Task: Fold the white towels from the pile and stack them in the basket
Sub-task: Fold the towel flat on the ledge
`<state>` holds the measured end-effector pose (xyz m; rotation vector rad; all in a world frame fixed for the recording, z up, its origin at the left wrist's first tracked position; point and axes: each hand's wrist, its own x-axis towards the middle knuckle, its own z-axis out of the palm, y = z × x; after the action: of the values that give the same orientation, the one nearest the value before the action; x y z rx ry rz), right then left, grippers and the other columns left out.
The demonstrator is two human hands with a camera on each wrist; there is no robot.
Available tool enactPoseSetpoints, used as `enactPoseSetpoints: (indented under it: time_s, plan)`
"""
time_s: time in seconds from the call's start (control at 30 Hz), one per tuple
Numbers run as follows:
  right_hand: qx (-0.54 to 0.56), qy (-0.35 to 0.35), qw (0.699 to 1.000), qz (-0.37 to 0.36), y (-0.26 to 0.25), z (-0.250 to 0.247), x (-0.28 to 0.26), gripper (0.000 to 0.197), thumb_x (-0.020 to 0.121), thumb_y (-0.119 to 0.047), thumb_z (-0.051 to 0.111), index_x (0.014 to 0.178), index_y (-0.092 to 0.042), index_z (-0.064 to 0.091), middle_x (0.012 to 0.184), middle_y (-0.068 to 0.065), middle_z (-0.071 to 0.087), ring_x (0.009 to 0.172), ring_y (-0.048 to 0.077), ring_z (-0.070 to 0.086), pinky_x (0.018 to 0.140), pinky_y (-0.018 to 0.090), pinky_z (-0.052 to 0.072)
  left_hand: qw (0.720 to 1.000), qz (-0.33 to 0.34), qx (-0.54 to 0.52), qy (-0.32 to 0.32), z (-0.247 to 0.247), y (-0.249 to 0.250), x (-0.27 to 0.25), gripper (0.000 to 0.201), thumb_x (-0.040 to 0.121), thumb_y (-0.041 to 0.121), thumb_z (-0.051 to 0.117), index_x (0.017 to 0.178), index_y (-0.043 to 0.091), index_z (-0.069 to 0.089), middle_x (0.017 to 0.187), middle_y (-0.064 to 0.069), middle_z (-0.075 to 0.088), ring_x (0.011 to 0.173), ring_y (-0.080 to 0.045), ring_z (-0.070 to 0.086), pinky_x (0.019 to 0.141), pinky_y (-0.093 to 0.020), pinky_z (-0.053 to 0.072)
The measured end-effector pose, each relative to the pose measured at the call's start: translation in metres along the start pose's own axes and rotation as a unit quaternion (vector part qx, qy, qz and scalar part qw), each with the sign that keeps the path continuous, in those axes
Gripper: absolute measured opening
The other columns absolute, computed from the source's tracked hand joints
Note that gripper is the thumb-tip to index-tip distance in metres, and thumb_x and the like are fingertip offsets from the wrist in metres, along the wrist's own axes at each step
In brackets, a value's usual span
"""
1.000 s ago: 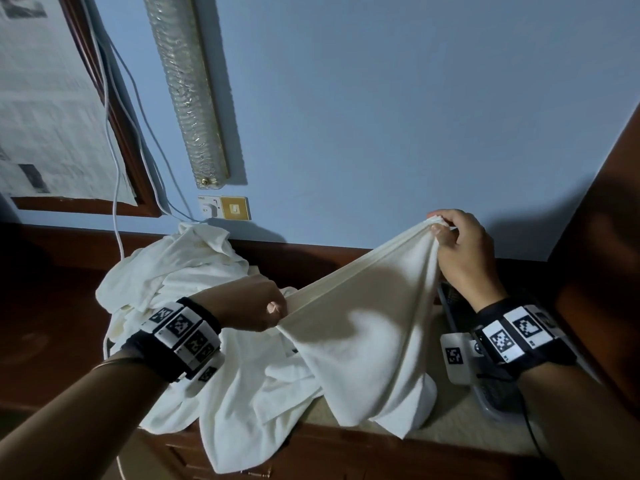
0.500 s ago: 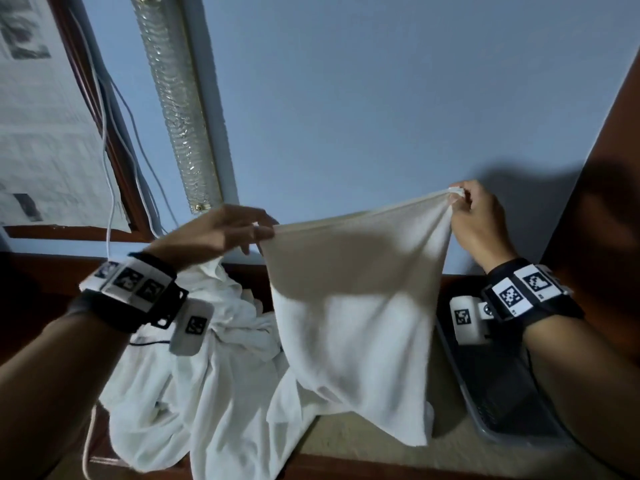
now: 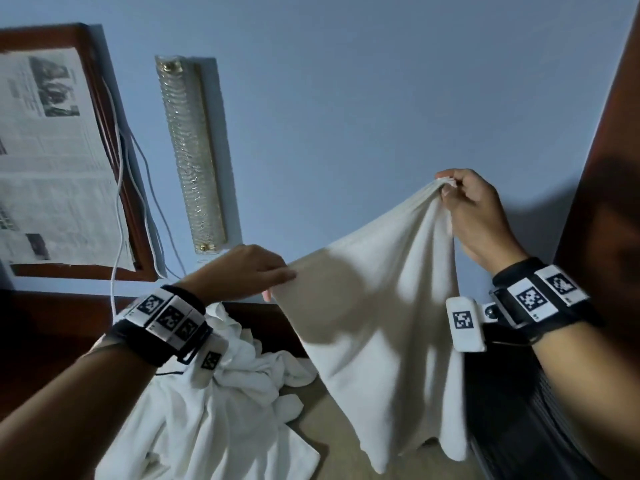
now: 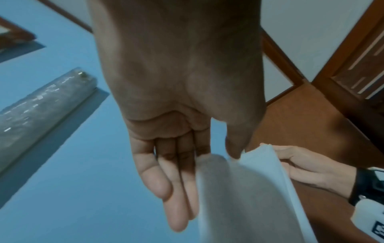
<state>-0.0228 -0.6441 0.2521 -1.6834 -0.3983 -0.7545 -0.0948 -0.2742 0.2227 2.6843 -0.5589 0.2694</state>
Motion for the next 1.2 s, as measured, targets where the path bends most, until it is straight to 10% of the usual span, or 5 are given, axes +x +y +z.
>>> enactPoseSetpoints:
  time_s: [0.23, 0.43, 0.63, 0.9, 1.2]
  plan:
    - [0.005, -0.077, 0.997, -0.011, 0.008, 0.018, -0.037, 0.031, 0.104, -0.007, 0.05, 0.107, -0.034, 0.066, 0.106, -0.011, 0.069, 0.1, 0.005, 0.063, 0.094, 0.024, 0.046, 0.989, -0.124, -0.069, 0.041, 0.091, -0.019, -0.013, 0.035, 0.081, 0.027, 0.079, 0.056, 0.012, 0.059, 0.049, 0.005, 0.055, 0.046, -0.006, 0.048, 0.05, -0.023, 0.037]
    - [-0.024, -0.079, 0.997, -0.002, 0.024, 0.019, -0.051, 0.027, 0.105, -0.009, 0.05, 0.113, -0.029, 0.065, 0.109, -0.008, 0.069, 0.101, 0.006, 0.063, 0.092, 0.025, 0.047, 0.988, -0.058, -0.144, -0.004, 0.115, -0.008, -0.03, 0.013, 0.078, 0.027, 0.086, 0.09, 0.027, 0.082, 0.067, 0.009, 0.067, 0.061, -0.002, 0.056, 0.062, -0.016, 0.043]
    - [-0.021, -0.042, 0.999, 0.023, 0.031, 0.02, -0.058, 0.025, 0.106, -0.008, 0.049, 0.112, -0.028, 0.064, 0.11, -0.009, 0.069, 0.104, 0.003, 0.064, 0.097, 0.022, 0.046, 0.966, -0.031, -0.191, -0.171, 0.141, -0.002, -0.048, 0.017, 0.09, 0.04, 0.078, 0.093, 0.024, 0.082, 0.082, 0.005, 0.079, 0.075, -0.011, 0.075, 0.08, -0.029, 0.062]
    - [-0.016, -0.05, 0.998, 0.037, 0.038, 0.022, -0.07, 0.03, 0.103, -0.012, 0.051, 0.106, -0.037, 0.066, 0.112, -0.009, 0.069, 0.108, 0.007, 0.065, 0.102, 0.031, 0.048, 0.976, -0.032, -0.156, -0.147, 0.168, 0.0, -0.054, 0.005, 0.083, 0.026, 0.078, 0.087, 0.025, 0.08, 0.076, 0.007, 0.076, 0.072, -0.007, 0.072, 0.069, -0.017, 0.053]
    - [0.022, -0.06, 0.997, 0.036, 0.036, 0.028, -0.083, 0.027, 0.098, -0.017, 0.051, 0.107, -0.037, 0.068, 0.106, -0.01, 0.069, 0.102, 0.008, 0.064, 0.099, 0.034, 0.047, 0.968, -0.142, -0.169, -0.123, 0.182, 0.009, -0.054, 0.069, 0.091, 0.066, 0.058, 0.067, 0.002, 0.07, 0.062, -0.001, 0.074, 0.065, -0.018, 0.073, 0.084, -0.027, 0.057]
